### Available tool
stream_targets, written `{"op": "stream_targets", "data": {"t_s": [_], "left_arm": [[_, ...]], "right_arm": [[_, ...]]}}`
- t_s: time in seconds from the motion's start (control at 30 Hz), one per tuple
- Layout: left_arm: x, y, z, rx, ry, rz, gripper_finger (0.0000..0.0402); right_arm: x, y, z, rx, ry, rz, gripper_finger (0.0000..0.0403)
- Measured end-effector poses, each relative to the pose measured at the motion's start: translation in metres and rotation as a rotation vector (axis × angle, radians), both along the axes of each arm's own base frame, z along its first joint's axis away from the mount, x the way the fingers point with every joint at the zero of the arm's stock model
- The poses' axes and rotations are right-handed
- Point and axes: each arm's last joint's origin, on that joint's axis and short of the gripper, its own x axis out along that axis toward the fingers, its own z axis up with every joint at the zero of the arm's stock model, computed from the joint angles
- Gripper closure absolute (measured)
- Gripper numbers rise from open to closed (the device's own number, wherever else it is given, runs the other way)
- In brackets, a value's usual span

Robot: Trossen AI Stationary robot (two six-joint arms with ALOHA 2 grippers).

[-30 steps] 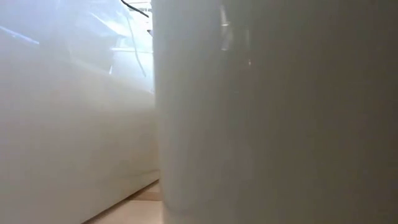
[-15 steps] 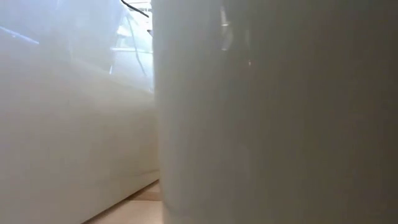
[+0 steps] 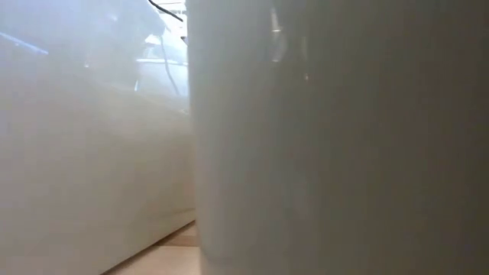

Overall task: Sort pens & pencils
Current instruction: Put the top black pen into the right gray bin, then put the blue pencil into the left gray bin

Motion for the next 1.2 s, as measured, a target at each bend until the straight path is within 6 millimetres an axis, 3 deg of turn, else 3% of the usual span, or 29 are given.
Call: {"op": "stream_targets", "data": {"t_s": [0.2,0.67,1.2], "left_arm": [[0.000,0.000,0.000,-0.002,-0.002,0.004,0.0290],[0.000,0.000,0.000,-0.002,-0.002,0.004,0.0290],[0.000,0.000,0.000,-0.001,-0.002,0.004,0.0290]], "right_arm": [[0.000,-0.001,-0.002,0.055,0.046,-0.103,0.0340],[0.002,-0.006,-0.002,0.053,0.050,-0.118,0.0337],[0.003,-0.012,0.000,0.039,0.059,-0.150,0.0248]]}}
